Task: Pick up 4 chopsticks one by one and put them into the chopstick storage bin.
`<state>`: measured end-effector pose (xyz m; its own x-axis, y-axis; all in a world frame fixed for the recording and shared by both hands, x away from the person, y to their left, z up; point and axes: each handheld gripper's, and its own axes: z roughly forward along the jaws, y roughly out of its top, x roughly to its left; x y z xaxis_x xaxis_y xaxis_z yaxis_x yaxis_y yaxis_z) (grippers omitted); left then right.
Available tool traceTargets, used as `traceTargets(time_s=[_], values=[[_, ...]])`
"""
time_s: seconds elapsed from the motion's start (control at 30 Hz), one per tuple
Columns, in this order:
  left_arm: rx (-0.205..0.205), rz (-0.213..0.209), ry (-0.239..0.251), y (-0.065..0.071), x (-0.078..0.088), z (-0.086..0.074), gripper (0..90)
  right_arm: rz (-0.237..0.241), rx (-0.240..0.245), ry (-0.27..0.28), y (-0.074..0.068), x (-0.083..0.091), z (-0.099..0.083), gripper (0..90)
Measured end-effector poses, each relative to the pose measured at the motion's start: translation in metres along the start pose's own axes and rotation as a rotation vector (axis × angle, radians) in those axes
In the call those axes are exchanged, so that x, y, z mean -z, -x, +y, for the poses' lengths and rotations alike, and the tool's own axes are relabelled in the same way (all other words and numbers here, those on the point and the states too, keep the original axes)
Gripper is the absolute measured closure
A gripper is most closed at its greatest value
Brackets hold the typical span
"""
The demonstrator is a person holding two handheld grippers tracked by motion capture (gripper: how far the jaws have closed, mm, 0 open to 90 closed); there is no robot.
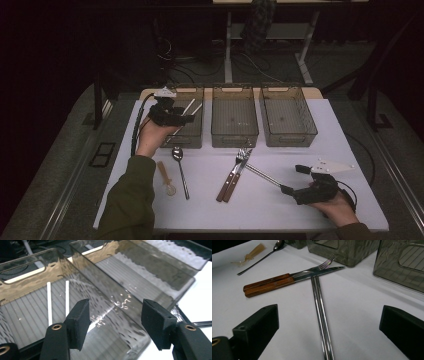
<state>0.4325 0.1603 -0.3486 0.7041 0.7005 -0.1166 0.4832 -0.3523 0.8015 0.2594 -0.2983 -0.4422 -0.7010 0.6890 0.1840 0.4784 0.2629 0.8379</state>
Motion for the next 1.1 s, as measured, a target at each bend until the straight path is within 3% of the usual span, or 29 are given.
traceTargets(time_s=[0.5,0.77,1.1], values=[[-0.054,-0.063,0.001,0.025,0.015,-0.031,28.1,-0.003,-0.003,0.001,0.001,0.0,0.0,2.3],[-0.061,-0.08,0.04,0.04,0.02,-0.055,22.4,-0.008,0.005,0.001,-0.001,0.002,-0.001,2.2],[-0.106,-0.106,0.027,0.06,0.02,-0.076,13.6,-0.019,-0.001,-0.004,0.0,0.003,-0.002,2.2]])
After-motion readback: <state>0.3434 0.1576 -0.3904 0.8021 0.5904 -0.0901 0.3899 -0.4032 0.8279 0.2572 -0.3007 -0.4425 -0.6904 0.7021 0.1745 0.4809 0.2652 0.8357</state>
